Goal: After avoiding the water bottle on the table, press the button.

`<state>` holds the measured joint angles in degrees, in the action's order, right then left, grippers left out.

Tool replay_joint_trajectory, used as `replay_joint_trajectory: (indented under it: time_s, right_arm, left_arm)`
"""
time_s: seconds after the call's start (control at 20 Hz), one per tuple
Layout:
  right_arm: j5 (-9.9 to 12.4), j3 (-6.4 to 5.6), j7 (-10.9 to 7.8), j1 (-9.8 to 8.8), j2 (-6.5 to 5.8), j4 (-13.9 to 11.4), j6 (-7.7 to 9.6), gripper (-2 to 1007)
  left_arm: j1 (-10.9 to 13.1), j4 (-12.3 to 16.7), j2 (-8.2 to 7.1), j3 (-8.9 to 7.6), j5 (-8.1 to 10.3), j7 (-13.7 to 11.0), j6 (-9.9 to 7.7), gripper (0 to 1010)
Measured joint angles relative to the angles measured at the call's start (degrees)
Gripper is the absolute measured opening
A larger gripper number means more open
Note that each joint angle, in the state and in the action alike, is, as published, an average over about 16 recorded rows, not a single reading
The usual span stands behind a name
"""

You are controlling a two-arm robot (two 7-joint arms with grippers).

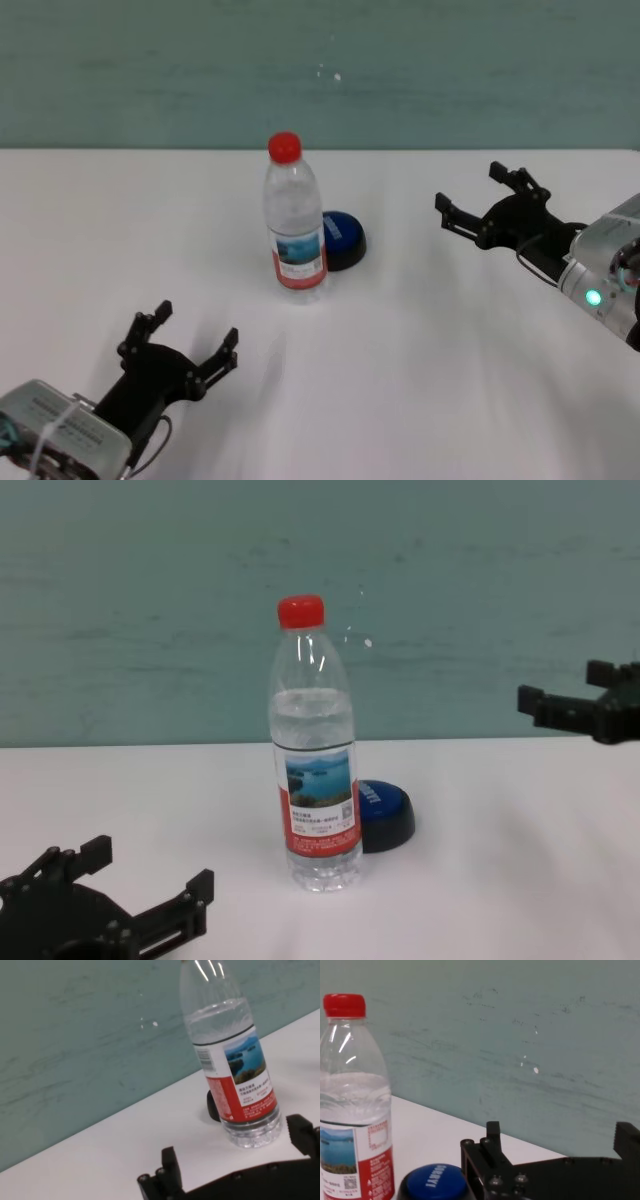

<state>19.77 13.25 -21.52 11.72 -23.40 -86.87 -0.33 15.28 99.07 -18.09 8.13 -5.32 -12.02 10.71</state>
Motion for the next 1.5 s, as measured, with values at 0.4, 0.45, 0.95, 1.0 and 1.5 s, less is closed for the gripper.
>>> replay_joint_trajectory:
  time_s: [0.4,0.45,0.95,1.0,1.5]
  right_arm:
    - [1.08,-2.44,2.39,-6.12,-0.12,-4.24,-0.35,1004]
    - [1.15,-2.65,2.63,-6.70,0.02,-4.57,-0.46,1004]
    - [0.25,-2.91,4.26,-9.76,2.17,-5.84,-1.90,1004]
    - [0.00,-2.77,4.34,-9.85,2.41,-5.75,-2.03,1004]
    - [-3.73,-0.12,4.77,-9.31,4.84,-3.55,-2.56,1004]
  left_arm:
    - [0.00,0.00,0.00,0.00,0.00,0.00,0.00,1000]
    - [0.00,0.00,0.00,0.00,0.00,0.00,0.00,1000]
    - [0.00,0.00,0.00,0.00,0.00,0.00,0.00,1000]
    - [0.00,0.00,0.00,0.00,0.00,0.00,0.00,1000]
    - [0.00,0.00,0.00,0.00,0.00,0.00,0.00,1000]
